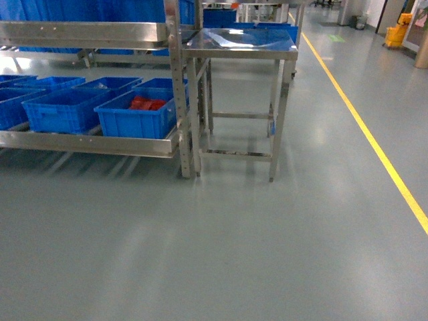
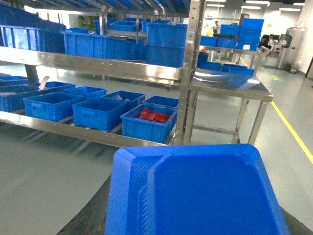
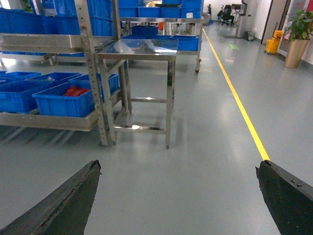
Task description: Pick blue part to blue bin on bottom shelf
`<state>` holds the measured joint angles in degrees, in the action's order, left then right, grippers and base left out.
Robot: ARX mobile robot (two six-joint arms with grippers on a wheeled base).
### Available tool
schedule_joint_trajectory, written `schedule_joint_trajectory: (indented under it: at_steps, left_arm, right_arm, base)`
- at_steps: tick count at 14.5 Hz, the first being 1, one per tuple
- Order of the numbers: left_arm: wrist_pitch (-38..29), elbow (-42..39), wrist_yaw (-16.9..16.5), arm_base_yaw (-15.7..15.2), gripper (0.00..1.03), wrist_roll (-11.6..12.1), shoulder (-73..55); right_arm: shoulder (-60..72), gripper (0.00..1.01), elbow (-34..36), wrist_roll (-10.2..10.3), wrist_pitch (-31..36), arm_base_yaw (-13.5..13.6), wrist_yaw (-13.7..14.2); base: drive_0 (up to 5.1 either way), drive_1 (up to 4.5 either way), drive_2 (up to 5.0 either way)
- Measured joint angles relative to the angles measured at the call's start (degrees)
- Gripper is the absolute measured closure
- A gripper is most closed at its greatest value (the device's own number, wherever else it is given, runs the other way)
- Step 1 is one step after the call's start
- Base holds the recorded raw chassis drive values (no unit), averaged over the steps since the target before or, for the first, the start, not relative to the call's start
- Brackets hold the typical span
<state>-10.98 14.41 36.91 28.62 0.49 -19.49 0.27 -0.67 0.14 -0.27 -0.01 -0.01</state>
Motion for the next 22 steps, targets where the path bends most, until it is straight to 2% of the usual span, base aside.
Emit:
schedule_joint_trajectory:
  at_steps: [22]
  left_arm:
    - [0.02,-0.02,0.0,0.04,0.6,0.0,0.04]
  right_arm:
    - [0.0,0.03,0.0,0.0,0.02,0.0,0.02]
  base:
    - [0.0,4.18,-4.2]
